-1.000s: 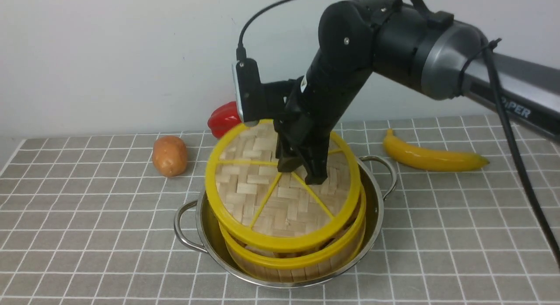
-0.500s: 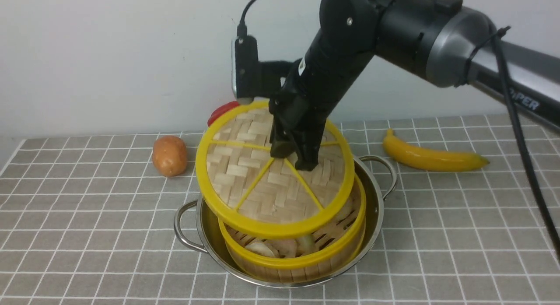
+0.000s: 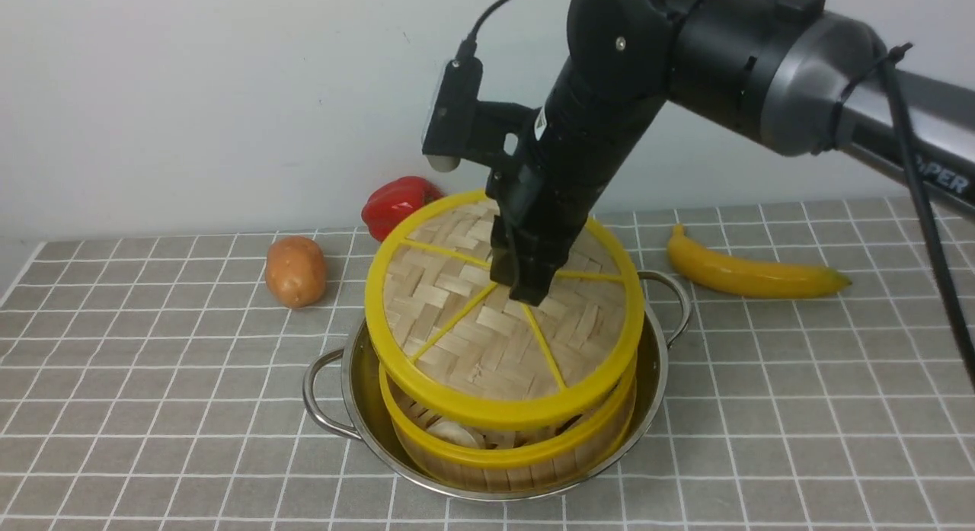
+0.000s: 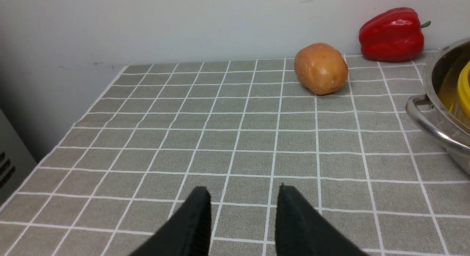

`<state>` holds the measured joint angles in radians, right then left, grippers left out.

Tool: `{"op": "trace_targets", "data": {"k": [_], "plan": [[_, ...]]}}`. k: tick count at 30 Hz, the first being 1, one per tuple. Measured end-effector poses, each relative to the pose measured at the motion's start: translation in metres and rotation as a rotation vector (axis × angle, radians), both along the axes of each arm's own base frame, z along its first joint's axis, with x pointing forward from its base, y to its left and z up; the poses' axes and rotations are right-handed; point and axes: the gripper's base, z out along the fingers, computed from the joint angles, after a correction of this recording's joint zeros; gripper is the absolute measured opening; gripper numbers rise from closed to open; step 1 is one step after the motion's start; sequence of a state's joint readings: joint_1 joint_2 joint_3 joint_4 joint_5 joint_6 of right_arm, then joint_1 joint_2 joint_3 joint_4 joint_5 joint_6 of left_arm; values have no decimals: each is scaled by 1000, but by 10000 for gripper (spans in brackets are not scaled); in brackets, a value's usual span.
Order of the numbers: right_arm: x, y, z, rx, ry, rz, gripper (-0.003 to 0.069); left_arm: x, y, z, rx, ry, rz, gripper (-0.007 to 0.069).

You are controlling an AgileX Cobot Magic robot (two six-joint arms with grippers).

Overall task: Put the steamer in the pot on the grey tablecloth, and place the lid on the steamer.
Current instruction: 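Place the bamboo steamer lid onto the steamer basket in the pot with the right gripper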

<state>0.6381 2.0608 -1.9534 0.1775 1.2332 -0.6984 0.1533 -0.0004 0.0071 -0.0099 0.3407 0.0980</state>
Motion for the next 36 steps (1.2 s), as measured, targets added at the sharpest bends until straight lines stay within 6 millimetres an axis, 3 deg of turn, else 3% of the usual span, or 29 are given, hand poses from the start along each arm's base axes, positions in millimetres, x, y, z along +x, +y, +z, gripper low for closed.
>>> {"op": "trace_targets", "data": {"k": [13, 20, 36], "plan": [[-4, 0, -9, -4, 39, 24, 144, 0, 0, 0, 0, 0, 0, 243], [0, 3, -24, -28, 53, 59, 144, 0, 0, 0, 0, 0, 0, 243], [1, 3, -29, -64, 21, 153, 144, 0, 0, 0, 0, 0, 0, 243]]}}
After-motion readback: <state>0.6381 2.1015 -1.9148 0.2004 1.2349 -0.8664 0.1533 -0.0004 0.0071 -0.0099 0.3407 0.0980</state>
